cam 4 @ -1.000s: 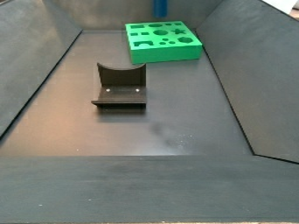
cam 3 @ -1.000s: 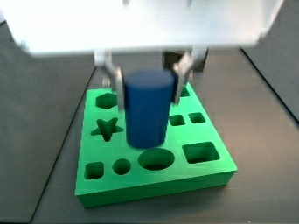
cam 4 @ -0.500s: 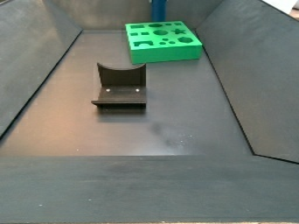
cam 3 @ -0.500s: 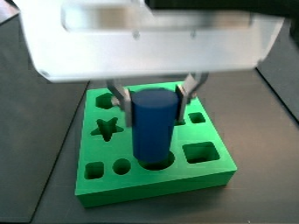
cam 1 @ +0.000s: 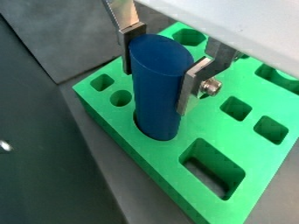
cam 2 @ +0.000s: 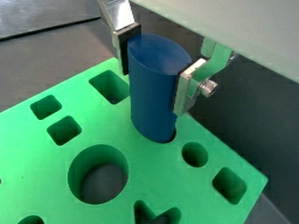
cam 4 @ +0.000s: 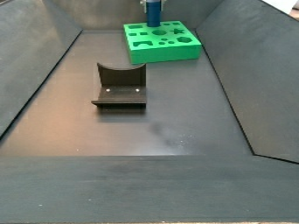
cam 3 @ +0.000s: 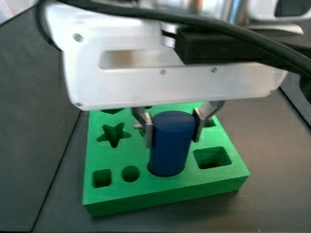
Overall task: Pick up the oval object. Move up. Place the oval object on the fixture. Regrasp the oval object. Move to above the board. Insert the oval object.
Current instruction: Insert the oval object.
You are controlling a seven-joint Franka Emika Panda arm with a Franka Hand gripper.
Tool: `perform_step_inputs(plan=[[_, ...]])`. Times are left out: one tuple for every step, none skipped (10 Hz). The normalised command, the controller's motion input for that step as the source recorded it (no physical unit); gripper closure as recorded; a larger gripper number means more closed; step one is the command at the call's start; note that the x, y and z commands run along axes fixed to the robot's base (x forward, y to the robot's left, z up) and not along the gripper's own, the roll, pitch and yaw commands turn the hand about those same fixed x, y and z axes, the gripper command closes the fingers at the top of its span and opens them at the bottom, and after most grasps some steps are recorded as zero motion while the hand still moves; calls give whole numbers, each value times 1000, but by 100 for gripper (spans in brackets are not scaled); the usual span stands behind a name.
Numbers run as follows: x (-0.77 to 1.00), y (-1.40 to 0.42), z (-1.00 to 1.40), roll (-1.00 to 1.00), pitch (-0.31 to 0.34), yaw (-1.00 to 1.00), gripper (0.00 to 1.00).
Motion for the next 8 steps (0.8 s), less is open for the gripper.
perform_step_inputs(plan=[[323, -3, -340, 61, 0, 0, 100], [166, -3, -429, 91, -23, 0, 100], [0, -11, -523, 137, -77, 0, 100], [-66, -29, -620, 201, -104, 0, 100], [-117, 0, -397, 153, -113, 0, 100], [51, 0, 0, 21, 70, 0, 100], [0, 0, 0, 0, 4, 0, 100], [0, 0, 0, 0, 0, 0, 100]])
